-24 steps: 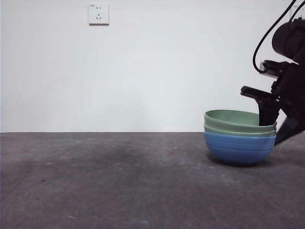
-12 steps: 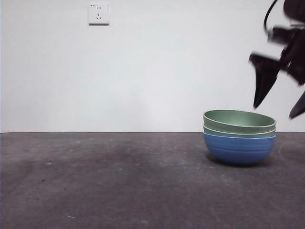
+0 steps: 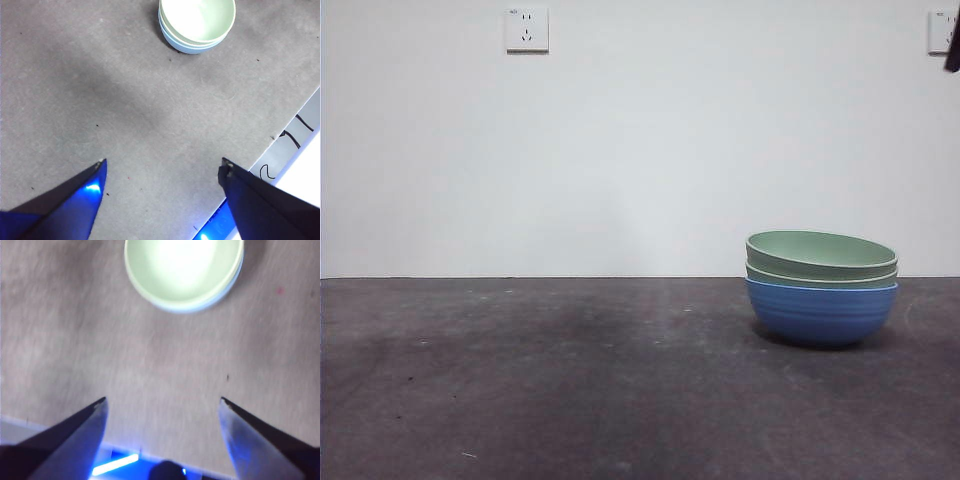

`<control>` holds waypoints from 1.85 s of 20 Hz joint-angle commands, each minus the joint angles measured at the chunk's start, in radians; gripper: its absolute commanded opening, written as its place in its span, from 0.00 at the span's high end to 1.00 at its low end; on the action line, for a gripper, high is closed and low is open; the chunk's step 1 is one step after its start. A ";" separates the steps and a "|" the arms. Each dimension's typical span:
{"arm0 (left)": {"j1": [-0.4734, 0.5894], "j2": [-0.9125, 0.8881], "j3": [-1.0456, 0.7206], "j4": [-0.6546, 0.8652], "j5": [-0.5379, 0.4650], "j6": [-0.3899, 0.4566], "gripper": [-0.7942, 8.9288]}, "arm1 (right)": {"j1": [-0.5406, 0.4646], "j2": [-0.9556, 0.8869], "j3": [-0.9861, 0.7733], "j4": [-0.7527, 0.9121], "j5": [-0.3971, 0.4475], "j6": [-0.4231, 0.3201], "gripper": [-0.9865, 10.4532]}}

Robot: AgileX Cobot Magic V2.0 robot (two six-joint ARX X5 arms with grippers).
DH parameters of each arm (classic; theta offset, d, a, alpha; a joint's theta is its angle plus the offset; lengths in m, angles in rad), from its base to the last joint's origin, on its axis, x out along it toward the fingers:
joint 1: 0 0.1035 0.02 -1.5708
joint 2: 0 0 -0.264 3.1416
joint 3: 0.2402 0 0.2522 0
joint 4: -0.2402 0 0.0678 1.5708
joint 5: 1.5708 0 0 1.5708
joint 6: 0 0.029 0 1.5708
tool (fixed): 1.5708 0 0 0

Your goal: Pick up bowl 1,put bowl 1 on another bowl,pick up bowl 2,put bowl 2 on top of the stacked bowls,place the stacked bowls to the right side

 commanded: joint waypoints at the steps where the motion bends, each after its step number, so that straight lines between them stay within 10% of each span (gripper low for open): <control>1: -0.003 -0.001 0.002 0.004 0.001 0.013 0.67 | 0.013 -0.014 -0.006 -0.039 0.000 -0.050 0.87; 3: -0.003 -0.001 0.002 0.004 0.000 0.013 0.94 | 0.017 -0.014 -0.006 -0.058 0.000 -0.077 0.92; 21: 0.006 -0.027 0.002 0.031 -0.080 0.031 0.92 | 0.016 -0.013 -0.006 -0.062 0.006 -0.072 0.91; 28: 0.275 -0.347 -0.108 0.562 -0.055 0.039 0.92 | 0.016 -0.013 -0.006 -0.062 0.006 -0.072 0.91; 37: 0.652 -0.940 -0.907 1.082 -0.090 0.039 0.92 | 0.016 -0.013 -0.006 -0.062 0.006 -0.072 0.91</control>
